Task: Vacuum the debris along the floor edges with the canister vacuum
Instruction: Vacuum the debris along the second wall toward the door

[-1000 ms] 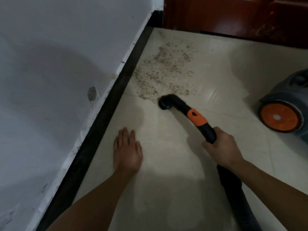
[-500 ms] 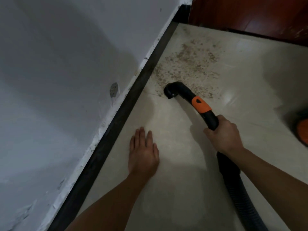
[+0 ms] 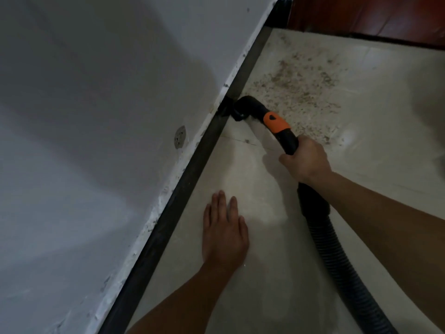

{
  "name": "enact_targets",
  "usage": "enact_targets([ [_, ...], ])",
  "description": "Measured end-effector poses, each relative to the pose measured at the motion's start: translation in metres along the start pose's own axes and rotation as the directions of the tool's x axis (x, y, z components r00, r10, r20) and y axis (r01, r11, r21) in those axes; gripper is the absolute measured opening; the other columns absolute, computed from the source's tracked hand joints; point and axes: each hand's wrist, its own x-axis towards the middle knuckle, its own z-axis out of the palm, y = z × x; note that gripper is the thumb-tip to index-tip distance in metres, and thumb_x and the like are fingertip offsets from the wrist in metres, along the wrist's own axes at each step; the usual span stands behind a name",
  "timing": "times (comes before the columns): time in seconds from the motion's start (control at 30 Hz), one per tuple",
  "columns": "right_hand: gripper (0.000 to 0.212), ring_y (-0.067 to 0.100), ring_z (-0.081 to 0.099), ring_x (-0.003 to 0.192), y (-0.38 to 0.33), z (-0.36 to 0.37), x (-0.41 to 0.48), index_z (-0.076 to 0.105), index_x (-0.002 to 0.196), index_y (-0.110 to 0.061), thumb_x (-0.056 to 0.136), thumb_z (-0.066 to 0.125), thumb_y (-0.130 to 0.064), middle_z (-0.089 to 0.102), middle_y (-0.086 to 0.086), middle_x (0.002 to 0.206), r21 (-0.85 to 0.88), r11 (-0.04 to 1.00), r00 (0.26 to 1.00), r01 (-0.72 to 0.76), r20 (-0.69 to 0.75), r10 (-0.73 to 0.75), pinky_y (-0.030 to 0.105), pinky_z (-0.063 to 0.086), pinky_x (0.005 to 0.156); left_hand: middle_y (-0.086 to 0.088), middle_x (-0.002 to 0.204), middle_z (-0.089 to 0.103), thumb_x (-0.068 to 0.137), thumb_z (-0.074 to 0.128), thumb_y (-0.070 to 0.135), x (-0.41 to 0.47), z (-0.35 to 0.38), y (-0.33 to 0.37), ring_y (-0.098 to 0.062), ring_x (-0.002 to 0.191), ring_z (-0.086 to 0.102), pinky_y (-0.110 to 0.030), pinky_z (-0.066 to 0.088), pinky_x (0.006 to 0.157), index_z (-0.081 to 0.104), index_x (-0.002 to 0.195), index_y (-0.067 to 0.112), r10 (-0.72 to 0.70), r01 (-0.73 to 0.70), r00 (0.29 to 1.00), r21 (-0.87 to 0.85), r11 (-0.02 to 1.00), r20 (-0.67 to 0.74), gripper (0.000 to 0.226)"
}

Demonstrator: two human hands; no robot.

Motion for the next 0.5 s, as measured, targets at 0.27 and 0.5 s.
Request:
enact_targets([
  [0.27, 0.025, 0.019, 0.05, 0.059, 0.041, -0.032, -0.043, 0.052, 0.091, -0.016, 0.079, 0.073, -0.021, 0.054, 0.003, 0.071, -0.079, 0.997, 0.999, -0.001, 0.046, 0.005, 0.028, 0.033, 0.051, -0.019, 0.15, 0.038, 0.096, 0.032, 0.031, -0.001, -0.008, -0.002, -0.031, 0.141, 0.033, -0.045, 0.025, 0.115, 0.049, 0.14, 0.008, 0.021, -0.022, 1.0, -0.042, 0.999, -0.012, 0.052],
  [0.5, 0.023, 0.021, 0.056, 0.06, 0.051, -0.027, -0.087, 0.054, 0.089, -0.015, 0.077, 0.073, -0.02, 0.057, 0.003, 0.072, -0.014, 1.0, 0.996, -0.005, 0.085, 0.007, 0.027, 0.038, 0.052, -0.023, 0.145, 0.043, 0.095, 0.034, 0.027, -0.005, -0.009, 0.001, -0.035, 0.137, 0.038, -0.047, 0.031, 0.113, 0.053, 0.135, 0.003, 0.022, -0.026, 0.998, -0.061, 0.998, -0.056, 0.05],
])
